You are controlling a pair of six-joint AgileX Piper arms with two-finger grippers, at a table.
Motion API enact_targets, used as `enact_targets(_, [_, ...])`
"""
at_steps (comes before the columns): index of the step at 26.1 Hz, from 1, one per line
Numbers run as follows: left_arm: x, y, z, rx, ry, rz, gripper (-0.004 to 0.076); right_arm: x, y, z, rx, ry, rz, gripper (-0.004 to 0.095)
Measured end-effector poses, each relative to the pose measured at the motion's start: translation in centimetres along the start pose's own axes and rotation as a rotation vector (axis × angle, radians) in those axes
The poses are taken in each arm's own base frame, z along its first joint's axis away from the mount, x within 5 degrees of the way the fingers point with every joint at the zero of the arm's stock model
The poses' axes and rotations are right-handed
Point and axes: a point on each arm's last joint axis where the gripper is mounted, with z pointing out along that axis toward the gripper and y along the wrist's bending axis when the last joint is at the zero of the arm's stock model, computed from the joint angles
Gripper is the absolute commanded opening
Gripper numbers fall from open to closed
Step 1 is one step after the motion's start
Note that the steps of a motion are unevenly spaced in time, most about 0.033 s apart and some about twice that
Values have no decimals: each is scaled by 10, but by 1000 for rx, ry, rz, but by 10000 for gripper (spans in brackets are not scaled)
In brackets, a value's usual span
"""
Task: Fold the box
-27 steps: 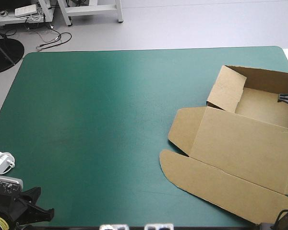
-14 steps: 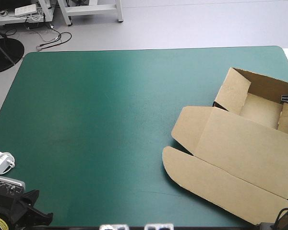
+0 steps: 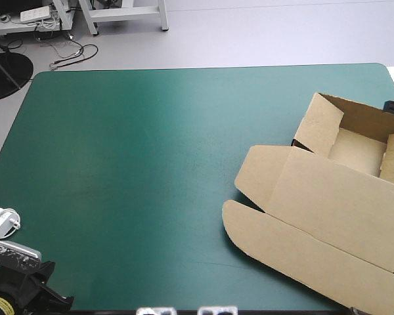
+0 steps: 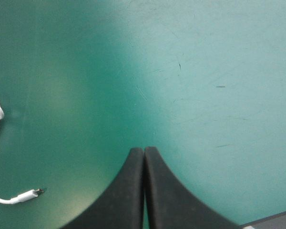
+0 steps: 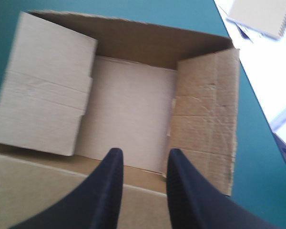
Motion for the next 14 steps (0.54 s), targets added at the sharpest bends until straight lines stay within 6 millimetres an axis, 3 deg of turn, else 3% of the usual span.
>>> enact_targets(2, [2,-1,3,1,14,4,-10,8,16,-24,-59,-57,-31,-19])
enact_targets(6, [6,-3,9,18,38,11,-10,40,50,-54,-194,-95,-139,-19])
enact_targets(11, [7,-5,14,27,31,12,-10,97,62,-54,-273,-24,-220,-19])
enact_targets(14, [4,-6,15,33,-2,10,-10,160,52,-47,-262,28,-259,-20])
